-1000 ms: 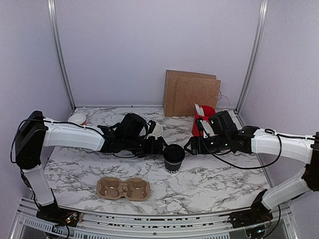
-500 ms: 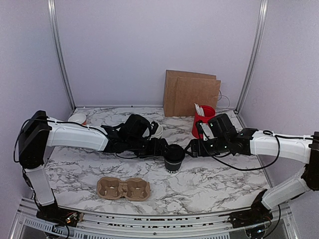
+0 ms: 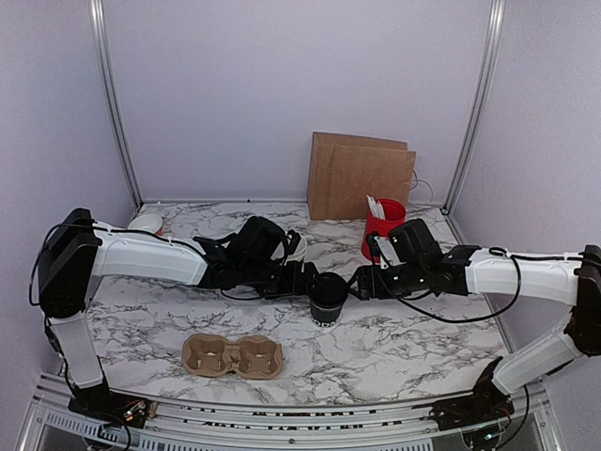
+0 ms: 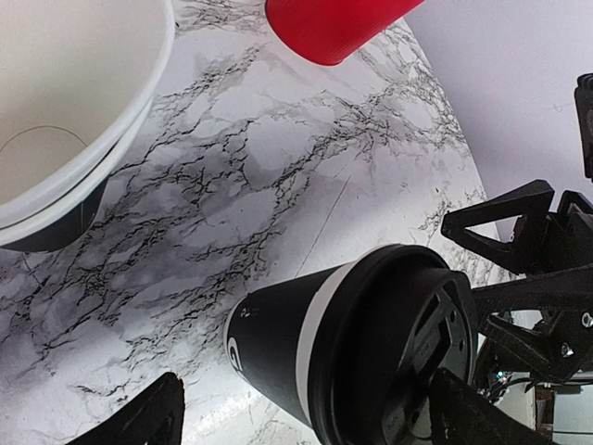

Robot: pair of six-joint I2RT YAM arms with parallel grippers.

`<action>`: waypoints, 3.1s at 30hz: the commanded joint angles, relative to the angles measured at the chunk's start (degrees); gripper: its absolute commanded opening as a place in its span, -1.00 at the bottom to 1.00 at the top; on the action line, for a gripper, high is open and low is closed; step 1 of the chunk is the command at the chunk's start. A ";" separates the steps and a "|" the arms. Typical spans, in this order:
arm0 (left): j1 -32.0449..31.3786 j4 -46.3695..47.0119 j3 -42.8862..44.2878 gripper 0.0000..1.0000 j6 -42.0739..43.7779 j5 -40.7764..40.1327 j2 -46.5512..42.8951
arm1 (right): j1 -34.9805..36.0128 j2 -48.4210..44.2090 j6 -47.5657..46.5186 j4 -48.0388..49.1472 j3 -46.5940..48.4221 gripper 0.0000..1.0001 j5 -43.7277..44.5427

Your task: Pack the takeout coffee

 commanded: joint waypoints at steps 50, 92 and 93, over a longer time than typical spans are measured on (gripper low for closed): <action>-0.48 -3.45 0.85 0.83 0.54 -1.70 3.27 | 0.75 5.76 -0.63 -1.39 3.95 0.37 2.07; -0.24 -7.05 3.49 0.84 3.77 -6.38 0.81 | 6.55 2.37 1.72 -13.39 6.43 0.34 9.87; -0.17 -7.24 3.73 0.84 3.77 -6.36 0.98 | 7.02 1.95 2.25 -13.49 6.26 0.34 9.83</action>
